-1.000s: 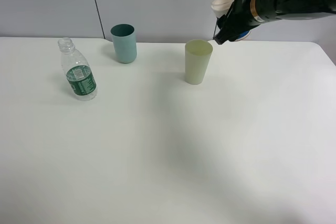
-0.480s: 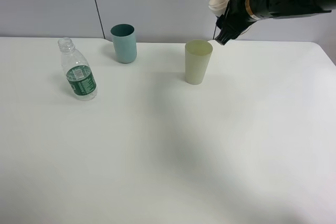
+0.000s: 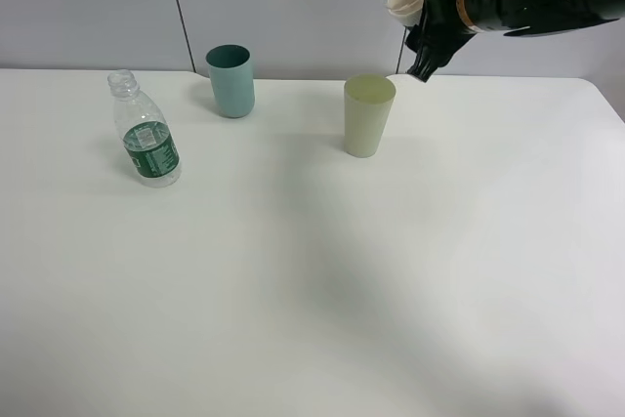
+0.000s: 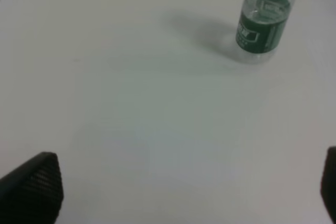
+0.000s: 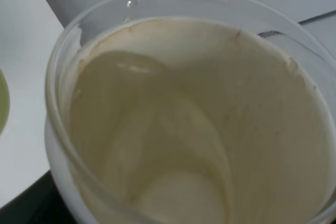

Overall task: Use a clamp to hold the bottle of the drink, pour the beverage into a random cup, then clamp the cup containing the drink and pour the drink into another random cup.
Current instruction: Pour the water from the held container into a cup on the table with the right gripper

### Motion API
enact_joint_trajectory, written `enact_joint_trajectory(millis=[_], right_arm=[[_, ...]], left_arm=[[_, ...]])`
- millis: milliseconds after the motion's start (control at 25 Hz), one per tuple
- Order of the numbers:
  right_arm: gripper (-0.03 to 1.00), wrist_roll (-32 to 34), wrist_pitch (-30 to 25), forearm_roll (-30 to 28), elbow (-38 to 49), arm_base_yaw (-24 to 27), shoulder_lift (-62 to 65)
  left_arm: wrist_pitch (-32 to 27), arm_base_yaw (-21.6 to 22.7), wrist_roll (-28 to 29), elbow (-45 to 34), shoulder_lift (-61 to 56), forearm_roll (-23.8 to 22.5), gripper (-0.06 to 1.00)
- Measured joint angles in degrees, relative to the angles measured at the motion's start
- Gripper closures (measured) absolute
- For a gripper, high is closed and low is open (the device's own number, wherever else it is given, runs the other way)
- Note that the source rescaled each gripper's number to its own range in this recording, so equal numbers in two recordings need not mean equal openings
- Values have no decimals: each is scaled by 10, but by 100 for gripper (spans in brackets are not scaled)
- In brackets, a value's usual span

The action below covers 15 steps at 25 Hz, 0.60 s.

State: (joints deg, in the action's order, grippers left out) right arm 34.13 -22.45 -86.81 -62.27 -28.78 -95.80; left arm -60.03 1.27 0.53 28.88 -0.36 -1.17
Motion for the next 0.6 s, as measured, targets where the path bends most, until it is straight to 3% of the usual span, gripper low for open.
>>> enact_joint_trajectory(millis=[600], right_arm=[[97,-105,-16,0,0,0,-25]], left_arm=[[0,0,0,0,0,0,-6]])
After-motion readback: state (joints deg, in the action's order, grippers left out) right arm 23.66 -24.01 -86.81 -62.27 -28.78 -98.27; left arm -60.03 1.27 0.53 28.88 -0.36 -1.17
